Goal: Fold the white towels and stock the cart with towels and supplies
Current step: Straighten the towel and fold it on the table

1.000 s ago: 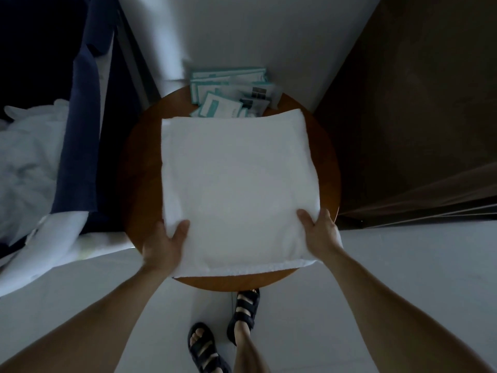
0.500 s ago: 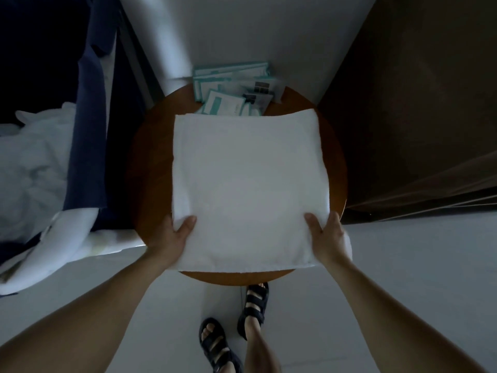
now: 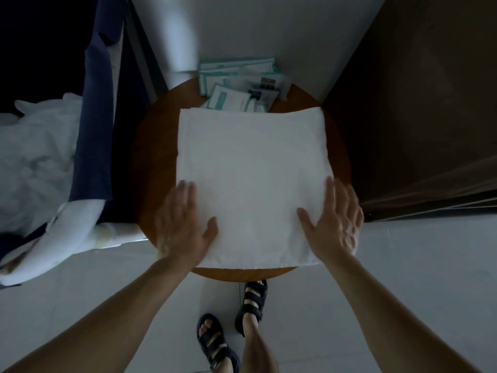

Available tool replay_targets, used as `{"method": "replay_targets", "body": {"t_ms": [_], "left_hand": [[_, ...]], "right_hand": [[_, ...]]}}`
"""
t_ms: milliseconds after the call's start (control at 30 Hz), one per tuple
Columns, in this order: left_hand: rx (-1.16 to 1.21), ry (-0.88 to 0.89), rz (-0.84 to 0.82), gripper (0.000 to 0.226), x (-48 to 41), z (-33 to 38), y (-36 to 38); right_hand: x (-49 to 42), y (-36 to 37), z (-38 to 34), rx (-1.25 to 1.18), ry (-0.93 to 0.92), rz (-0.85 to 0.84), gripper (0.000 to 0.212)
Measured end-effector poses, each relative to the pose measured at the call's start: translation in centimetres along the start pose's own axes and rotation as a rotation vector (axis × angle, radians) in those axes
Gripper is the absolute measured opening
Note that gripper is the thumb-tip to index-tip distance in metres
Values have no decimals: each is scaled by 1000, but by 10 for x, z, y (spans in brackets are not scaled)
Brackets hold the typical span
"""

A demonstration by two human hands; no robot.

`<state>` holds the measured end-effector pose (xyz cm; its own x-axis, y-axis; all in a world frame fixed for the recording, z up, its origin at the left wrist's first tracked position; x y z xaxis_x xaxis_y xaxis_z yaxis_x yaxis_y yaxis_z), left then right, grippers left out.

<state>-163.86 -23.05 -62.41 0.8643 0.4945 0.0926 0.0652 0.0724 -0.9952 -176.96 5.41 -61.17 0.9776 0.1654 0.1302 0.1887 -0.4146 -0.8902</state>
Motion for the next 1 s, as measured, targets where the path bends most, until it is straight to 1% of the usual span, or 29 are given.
{"method": "replay_targets", "body": {"t_ms": [67, 100, 133, 200, 300, 500, 567, 633, 700, 800, 900, 1000], "left_hand": [[-127, 258, -18, 81, -2, 41, 8], [-156, 330, -43, 80, -2, 55, 17], [-170, 361, -77, 80, -3, 62, 28], [-182, 361, -117, 83, -4, 62, 48], [-211, 359, -133, 85, -5, 57, 62], [-244, 368, -284, 88, -6, 57, 55], [-237, 347, -318, 88, -12, 56, 37], [-242, 315, -308, 84, -29, 57, 3], [-221, 274, -257, 78, -58, 57, -44], [-166, 218, -119, 73, -97, 44, -123], [-112, 128, -24, 72, -116, -2, -184], [-99, -15, 15, 72, -124, -78, -215]], "right_hand": [[0, 24, -26, 113, -186, -144, 80], [2, 40, -31, 150, -232, -232, 77], [4, 54, -30, 171, -246, -295, 76], [3, 68, -20, 176, -230, -331, 77], [2, 72, -15, 170, -234, -323, 78], [1, 68, -19, 171, -205, -424, 79], [-1, 59, -25, 187, -190, -442, 82], [-7, 42, -43, 176, -199, -409, 83], [-20, 21, -77, 122, -250, -362, 81], [-42, -12, -141, 39, -376, -273, 82], [-60, -33, -211, -10, -467, -238, 83], [-65, -51, -297, -129, -590, -223, 84]]}}
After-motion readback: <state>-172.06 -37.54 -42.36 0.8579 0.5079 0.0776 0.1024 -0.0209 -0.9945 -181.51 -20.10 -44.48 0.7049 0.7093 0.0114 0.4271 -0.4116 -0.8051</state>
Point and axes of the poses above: each hand's wrist, its own x-axis away from the middle knuckle, its own y-axis out of the palm, z = x × y, the point moved 9 cm from there along -x, towards the middle knuckle, and after that the axes turned 14 degrees about -x, right-handed, at the moved point
